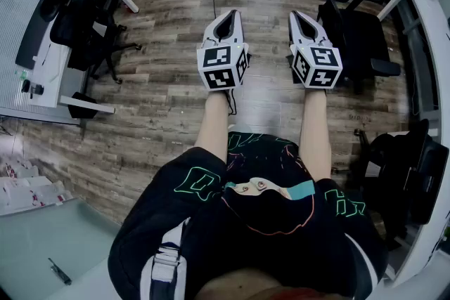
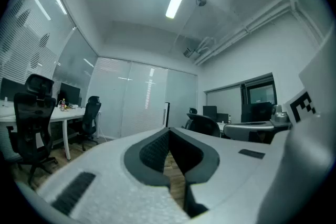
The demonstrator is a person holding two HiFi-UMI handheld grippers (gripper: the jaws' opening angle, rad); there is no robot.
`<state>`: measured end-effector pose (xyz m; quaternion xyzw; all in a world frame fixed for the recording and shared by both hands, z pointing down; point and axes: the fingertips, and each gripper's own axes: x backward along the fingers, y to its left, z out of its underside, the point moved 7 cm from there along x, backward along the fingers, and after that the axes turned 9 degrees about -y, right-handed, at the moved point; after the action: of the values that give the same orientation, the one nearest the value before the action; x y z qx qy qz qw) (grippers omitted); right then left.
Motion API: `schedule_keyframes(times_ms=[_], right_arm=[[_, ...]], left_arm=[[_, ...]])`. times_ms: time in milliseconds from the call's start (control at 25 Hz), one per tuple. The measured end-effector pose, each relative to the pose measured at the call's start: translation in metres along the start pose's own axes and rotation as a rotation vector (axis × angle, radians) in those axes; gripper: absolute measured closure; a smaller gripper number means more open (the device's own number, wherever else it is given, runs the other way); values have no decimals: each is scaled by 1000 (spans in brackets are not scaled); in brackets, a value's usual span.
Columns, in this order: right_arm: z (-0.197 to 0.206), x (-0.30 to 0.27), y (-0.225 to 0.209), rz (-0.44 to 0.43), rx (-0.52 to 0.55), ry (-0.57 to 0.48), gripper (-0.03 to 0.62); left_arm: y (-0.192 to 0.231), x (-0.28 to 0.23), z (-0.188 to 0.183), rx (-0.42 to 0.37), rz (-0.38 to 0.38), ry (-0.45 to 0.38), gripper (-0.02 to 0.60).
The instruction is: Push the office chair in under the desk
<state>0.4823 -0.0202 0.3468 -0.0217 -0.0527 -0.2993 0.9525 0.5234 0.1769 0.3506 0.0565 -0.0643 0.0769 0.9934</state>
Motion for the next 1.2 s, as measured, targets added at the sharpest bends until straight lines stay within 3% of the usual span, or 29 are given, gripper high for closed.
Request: schedule_keyframes(times_ms=[520, 720, 1200], right_arm=[[2, -19, -7, 23, -2, -4, 589], [6, -23, -13, 29, -19, 8, 589], [55, -71, -11, -9, -81, 105, 589]], left_arm=[[14, -11, 4, -7, -9, 8, 574], [24, -12, 12, 5, -77, 22, 574], [56, -33, 54, 31, -112, 117, 574]])
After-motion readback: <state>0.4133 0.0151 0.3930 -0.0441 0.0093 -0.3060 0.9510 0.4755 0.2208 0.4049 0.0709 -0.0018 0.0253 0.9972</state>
